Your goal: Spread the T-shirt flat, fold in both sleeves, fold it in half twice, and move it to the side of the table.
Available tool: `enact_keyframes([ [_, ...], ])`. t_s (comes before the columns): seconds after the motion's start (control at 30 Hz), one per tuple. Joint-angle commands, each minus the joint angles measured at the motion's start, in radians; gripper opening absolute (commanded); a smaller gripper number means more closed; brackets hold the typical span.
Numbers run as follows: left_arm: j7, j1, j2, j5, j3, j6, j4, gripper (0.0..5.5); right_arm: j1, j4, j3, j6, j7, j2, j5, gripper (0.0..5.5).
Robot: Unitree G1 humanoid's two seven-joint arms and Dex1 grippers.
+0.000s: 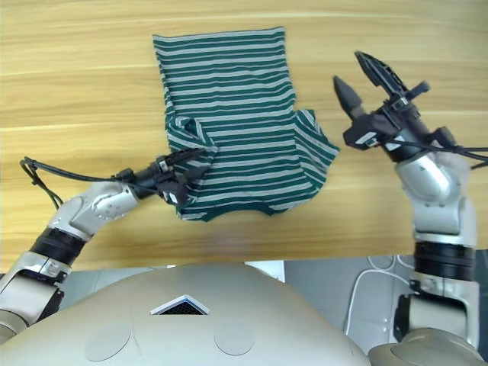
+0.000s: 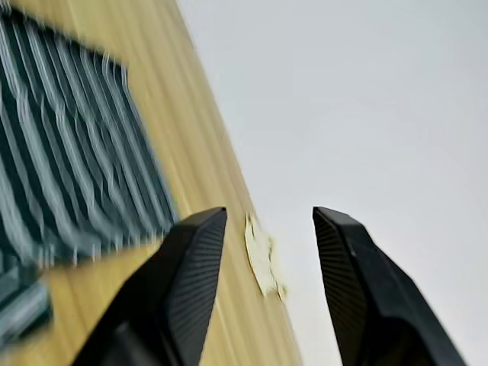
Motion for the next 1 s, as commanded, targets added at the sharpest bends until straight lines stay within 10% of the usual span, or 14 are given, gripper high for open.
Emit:
enact_keyframes([
  [0.03, -0.005, 0.037, 0.043, 0.012, 0.042, 0.04, -0.023, 2.23, 0.103, 0.131, 0.03, 0.035, -0.049, -0.106, -0.198, 2.11],
  [1.0, 0.079, 0.072, 0.018, -0.016, 0.21, 0.048, -0.182, 2.23, 0.045, 0.228, 0.425, 0.073, -0.095, -0.1, -0.283, 2.11],
])
